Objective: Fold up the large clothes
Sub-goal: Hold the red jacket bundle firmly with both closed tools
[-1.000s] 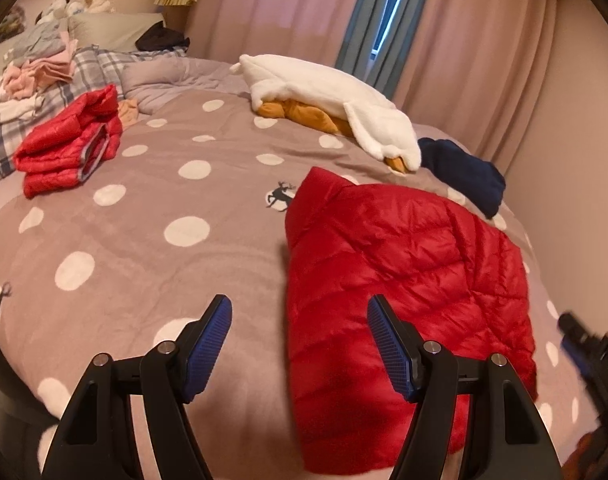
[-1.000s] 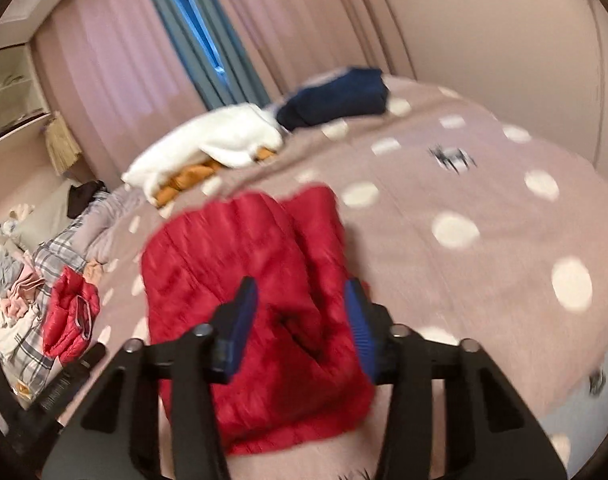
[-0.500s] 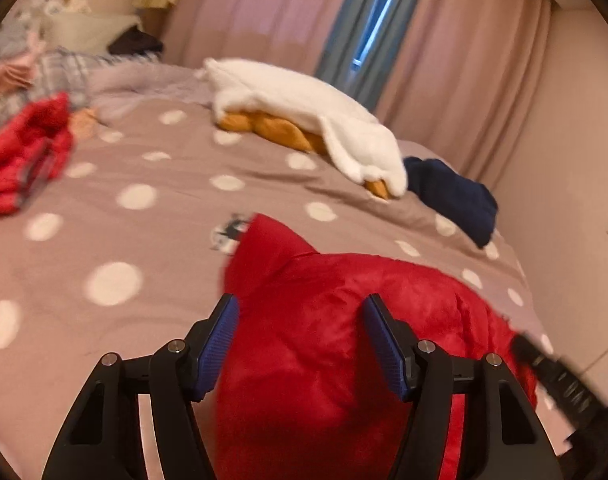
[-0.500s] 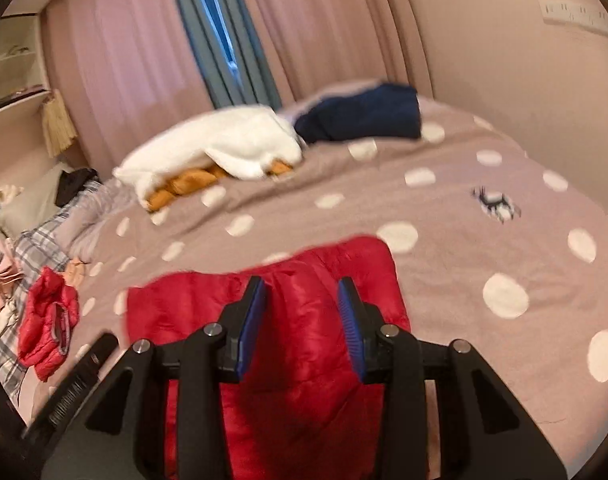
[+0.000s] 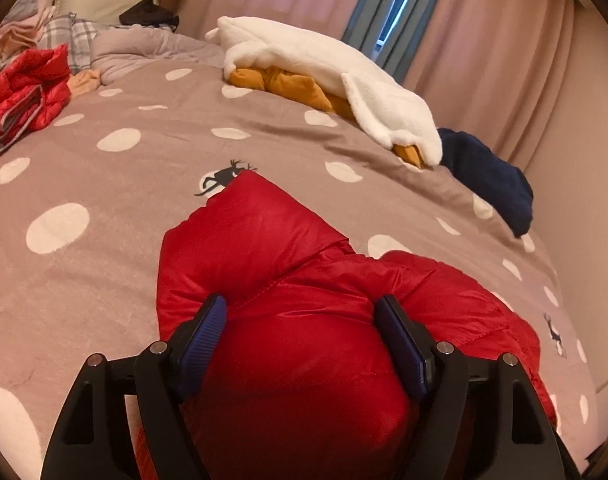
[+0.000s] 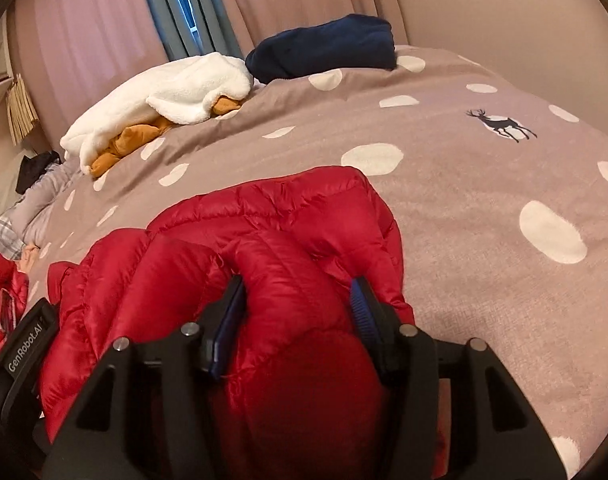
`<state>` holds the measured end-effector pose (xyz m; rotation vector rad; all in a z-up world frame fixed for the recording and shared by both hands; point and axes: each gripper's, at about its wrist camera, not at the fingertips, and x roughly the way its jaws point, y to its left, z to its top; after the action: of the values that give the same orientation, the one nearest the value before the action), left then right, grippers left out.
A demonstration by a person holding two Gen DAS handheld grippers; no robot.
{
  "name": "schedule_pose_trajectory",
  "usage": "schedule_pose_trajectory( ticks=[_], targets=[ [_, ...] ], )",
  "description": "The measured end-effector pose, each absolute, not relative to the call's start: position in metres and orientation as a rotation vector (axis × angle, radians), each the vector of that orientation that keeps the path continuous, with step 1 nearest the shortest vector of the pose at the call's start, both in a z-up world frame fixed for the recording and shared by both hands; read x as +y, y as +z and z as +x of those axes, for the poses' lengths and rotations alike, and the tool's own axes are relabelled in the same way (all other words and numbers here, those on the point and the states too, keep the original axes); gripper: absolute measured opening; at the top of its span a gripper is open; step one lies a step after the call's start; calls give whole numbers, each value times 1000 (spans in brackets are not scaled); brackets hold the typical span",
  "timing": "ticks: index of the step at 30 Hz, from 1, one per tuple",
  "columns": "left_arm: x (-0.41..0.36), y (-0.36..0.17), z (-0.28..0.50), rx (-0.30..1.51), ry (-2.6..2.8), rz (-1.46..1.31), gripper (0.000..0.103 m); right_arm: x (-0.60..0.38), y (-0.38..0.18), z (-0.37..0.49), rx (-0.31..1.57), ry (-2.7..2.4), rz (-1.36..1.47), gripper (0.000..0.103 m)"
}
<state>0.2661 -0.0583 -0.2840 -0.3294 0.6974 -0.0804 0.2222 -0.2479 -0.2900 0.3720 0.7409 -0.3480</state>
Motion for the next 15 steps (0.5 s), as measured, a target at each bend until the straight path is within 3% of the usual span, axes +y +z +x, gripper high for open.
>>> schedule_pose_trajectory(
  ticks=[15],
  targets=[
    [-60,-287,274,683,-83,-336,78,-246,-291,222,684,-383,360,52]
  ],
)
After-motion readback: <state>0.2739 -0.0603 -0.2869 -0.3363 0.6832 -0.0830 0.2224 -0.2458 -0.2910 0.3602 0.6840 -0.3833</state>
